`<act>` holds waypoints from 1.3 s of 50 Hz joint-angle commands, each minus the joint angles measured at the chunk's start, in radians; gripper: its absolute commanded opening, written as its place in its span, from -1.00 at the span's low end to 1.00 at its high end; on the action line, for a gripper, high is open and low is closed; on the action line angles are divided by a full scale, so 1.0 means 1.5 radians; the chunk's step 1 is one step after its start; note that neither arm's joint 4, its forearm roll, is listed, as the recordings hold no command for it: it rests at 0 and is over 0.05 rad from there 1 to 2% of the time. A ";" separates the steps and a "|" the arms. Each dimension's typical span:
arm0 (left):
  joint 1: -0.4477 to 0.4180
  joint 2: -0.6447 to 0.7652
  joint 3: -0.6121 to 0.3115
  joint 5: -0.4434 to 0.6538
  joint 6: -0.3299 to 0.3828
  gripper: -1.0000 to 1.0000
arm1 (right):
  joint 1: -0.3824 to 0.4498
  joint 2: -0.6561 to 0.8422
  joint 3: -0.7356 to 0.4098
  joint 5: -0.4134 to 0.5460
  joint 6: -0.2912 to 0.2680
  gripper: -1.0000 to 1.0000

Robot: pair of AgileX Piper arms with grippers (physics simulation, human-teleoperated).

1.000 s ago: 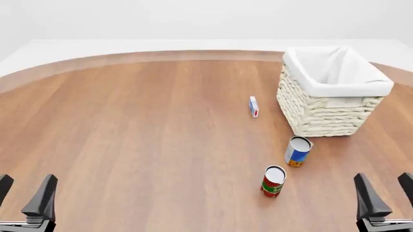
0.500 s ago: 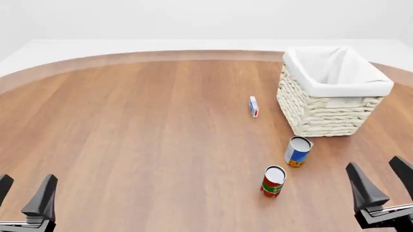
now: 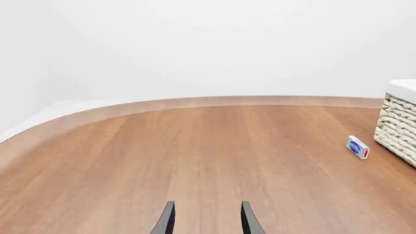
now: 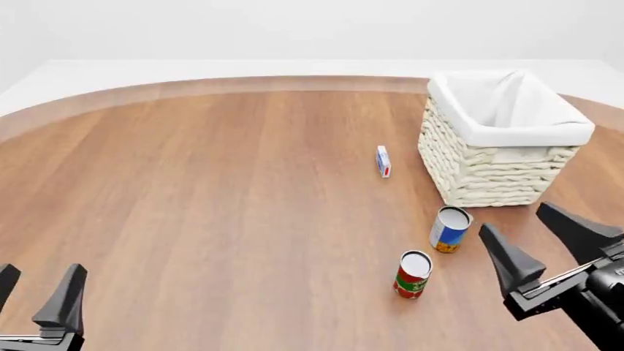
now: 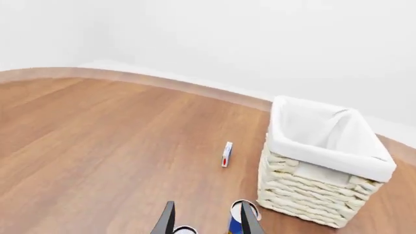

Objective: Pick up the alphabet soup and the cream cheese box, and put them in the basket.

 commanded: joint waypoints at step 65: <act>0.000 0.000 0.000 0.000 0.000 1.00 | 0.095 0.490 -0.467 0.136 0.043 1.00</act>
